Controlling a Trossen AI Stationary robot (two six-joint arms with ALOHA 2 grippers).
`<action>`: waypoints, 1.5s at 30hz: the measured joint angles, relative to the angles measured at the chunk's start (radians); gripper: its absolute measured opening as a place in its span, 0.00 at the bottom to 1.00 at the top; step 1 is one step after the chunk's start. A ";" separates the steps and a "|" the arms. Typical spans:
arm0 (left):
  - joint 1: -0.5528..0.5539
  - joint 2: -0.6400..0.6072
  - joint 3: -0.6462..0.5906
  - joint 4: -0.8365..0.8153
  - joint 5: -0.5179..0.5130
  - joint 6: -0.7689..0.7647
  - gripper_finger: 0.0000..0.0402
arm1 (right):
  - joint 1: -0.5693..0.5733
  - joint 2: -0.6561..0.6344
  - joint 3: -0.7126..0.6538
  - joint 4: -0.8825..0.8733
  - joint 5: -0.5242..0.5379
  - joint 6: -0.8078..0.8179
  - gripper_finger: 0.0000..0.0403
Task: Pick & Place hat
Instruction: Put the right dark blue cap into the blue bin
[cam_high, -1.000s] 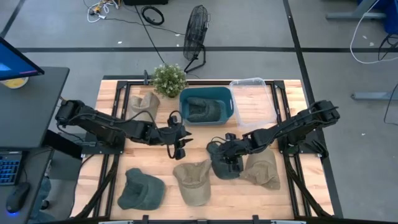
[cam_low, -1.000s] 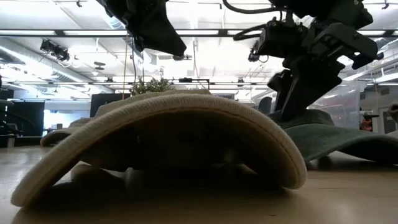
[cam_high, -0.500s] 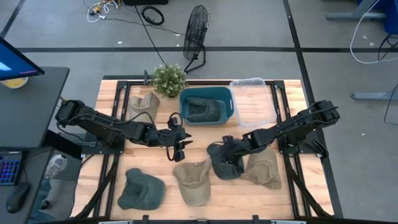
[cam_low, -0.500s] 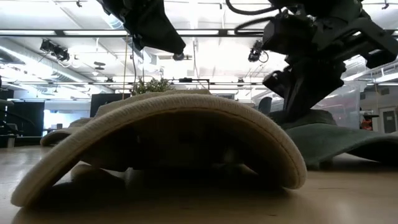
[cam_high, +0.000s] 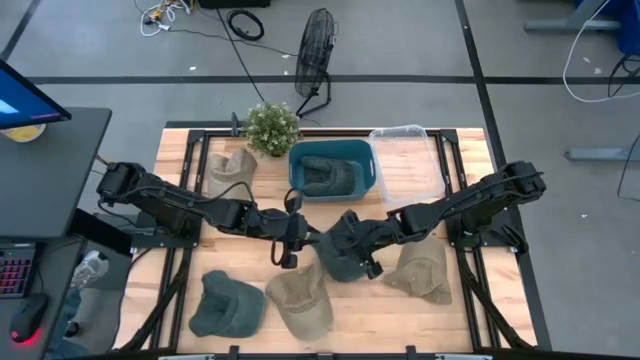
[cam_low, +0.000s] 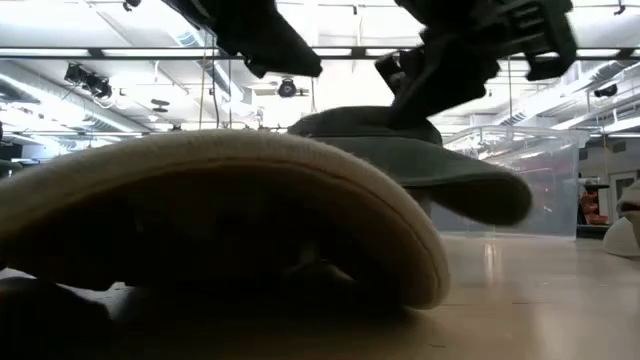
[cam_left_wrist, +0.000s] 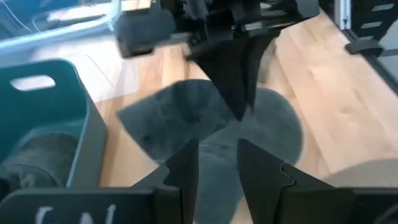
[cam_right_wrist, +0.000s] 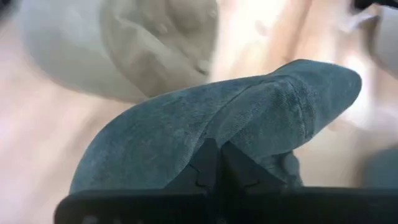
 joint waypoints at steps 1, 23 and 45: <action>0.000 0.003 0.000 0.004 -0.009 0.002 0.29 | -0.003 0.000 0.031 -0.054 0.034 -0.025 0.01; -0.001 0.003 0.000 0.024 -0.067 -0.017 0.29 | -0.336 -0.002 0.369 -0.397 0.383 -1.260 0.00; 0.000 0.002 0.000 0.004 -0.094 -0.045 0.29 | -0.527 0.000 0.114 -0.205 -0.044 -1.429 0.03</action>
